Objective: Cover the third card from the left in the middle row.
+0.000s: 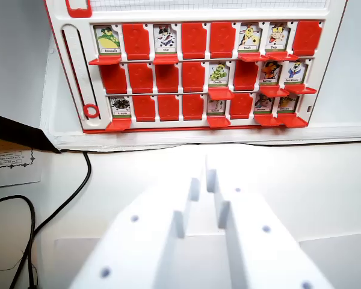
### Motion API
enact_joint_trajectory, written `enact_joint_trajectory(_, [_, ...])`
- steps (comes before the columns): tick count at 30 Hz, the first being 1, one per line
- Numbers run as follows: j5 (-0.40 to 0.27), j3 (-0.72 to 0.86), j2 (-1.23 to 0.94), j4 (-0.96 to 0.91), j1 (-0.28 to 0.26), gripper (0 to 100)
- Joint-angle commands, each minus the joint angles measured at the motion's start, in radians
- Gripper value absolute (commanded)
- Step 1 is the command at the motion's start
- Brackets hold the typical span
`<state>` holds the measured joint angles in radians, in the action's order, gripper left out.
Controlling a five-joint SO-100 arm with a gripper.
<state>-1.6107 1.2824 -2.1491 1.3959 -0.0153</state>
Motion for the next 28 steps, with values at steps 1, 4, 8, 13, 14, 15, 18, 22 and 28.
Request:
enact_joint_trajectory(1, [0.009, -0.071, -0.054, -0.026, -0.003, 0])
enact_joint_trajectory(4, [0.009, -0.069, -0.054, -0.026, -0.008, 0])
enact_joint_trajectory(8, [0.009, -0.074, -0.049, -0.029, -0.008, 0])
enact_joint_trajectory(13, [0.009, -0.074, -0.049, -0.029, -0.005, 0])
enact_joint_trajectory(14, [0.009, -0.074, -0.049, -0.029, -0.005, 0])
enact_joint_trajectory(15, [0.009, -0.074, -0.049, -0.029, -0.005, 0])
enact_joint_trajectory(18, [0.009, -0.074, -0.049, -0.032, -0.005, 0])
enact_joint_trajectory(22, [0.009, -0.067, -0.051, -0.031, -0.005, 0])
enact_joint_trajectory(28, [0.012, -0.060, -0.057, -0.031, -0.006, 0])
